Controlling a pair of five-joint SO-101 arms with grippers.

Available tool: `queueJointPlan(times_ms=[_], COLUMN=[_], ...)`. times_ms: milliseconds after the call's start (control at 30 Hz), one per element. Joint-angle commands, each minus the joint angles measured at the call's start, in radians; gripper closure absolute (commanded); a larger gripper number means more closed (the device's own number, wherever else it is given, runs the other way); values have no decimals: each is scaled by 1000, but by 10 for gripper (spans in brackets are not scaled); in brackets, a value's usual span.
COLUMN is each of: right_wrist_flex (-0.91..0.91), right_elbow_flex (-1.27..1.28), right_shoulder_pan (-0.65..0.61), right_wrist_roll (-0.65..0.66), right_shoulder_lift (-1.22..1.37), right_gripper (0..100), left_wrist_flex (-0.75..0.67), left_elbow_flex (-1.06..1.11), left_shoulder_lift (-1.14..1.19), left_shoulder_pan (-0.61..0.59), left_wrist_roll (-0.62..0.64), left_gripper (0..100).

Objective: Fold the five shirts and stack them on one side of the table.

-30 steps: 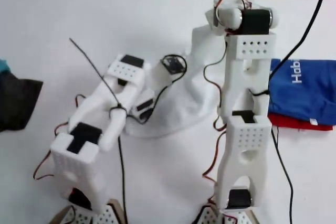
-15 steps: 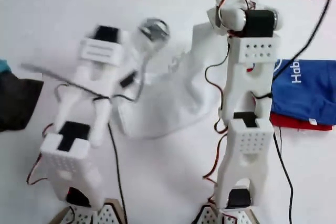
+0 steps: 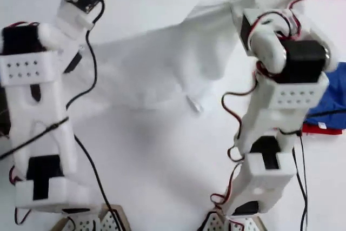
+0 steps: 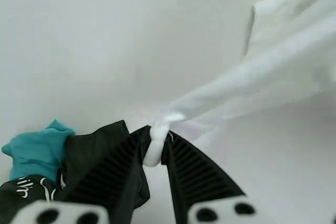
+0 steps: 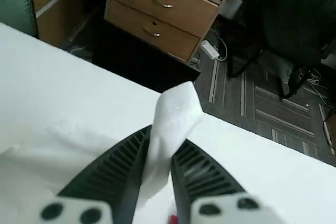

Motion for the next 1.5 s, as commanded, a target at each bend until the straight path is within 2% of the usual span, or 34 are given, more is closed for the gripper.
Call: queueJointPlan(times_ms=[0, 133, 333, 433, 533, 900, 1467], right_wrist_flex=[8, 5, -35, -114, -159, -278, -285], right_elbow_flex=[130, 427, 644, 675, 698, 687, 686], right_shoulder_pan=[-24, -35, -71, -67, -67, -73, -73], right_wrist_roll=[-95, -160, 25, 115, 149, 155, 158], right_shoulder_lift=[-128, -306, -627, -745, -811, -940, -1153], right_gripper=[978, 978, 978, 978, 978, 978, 978], left_wrist_flex=[17, 14, -6, -51, -66, -75, -92], left_elbow_flex=[-39, -42, -48, -42, -41, -48, -42], left_shoulder_lift=[-107, -206, -370, -448, -500, -637, -835], left_shoulder_pan=[-28, -68, -75, -74, -72, -72, -74], left_wrist_roll=[-12, -12, -12, -9, -8, -8, -5], left_gripper=[974, 974, 974, 974, 974, 974, 975])
